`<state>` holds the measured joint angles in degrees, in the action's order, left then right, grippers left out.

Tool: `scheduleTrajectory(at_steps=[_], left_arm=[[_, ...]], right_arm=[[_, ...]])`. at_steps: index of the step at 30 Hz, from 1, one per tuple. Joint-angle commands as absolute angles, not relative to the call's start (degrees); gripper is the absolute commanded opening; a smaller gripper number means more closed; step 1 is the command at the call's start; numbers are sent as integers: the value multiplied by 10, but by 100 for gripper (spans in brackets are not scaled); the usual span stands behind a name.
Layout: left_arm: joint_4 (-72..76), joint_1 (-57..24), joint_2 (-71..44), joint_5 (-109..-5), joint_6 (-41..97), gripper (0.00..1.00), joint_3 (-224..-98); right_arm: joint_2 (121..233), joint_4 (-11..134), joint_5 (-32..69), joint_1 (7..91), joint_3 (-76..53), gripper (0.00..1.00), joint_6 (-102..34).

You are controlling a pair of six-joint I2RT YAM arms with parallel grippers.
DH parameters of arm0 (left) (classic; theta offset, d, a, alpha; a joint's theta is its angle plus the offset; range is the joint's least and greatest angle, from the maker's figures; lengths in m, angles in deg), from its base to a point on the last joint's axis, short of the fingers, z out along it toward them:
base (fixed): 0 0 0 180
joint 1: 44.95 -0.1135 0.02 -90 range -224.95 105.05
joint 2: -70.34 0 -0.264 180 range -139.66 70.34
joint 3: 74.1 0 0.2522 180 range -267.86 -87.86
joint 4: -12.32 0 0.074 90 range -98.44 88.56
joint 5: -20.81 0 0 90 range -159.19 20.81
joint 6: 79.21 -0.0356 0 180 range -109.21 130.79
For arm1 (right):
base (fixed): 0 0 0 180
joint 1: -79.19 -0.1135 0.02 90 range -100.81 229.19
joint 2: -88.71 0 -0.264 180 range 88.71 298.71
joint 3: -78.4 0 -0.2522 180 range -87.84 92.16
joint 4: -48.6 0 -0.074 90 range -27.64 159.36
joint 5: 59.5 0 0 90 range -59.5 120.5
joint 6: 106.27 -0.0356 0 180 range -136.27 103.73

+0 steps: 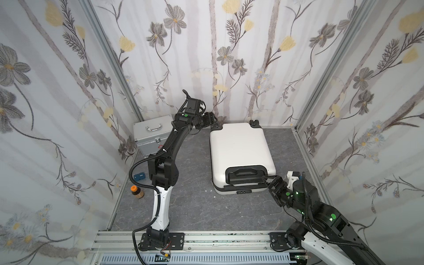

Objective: Open the suitcase zippers
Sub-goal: Adjust the suitcase at the center of the board.

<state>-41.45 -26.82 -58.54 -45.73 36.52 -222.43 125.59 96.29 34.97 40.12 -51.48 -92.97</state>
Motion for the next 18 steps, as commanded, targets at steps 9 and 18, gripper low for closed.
scheduleTrajectory(at_steps=[9, 18], left_arm=[[-438, -247, -675, -478, 422, 77, -2297], [-528, -244, -739, -595, 439, 70, -2384]], right_arm=[[1284, 843, 369, 398, -549, 96, -956], [1284, 834, 381, 404, -572, 96, -949]])
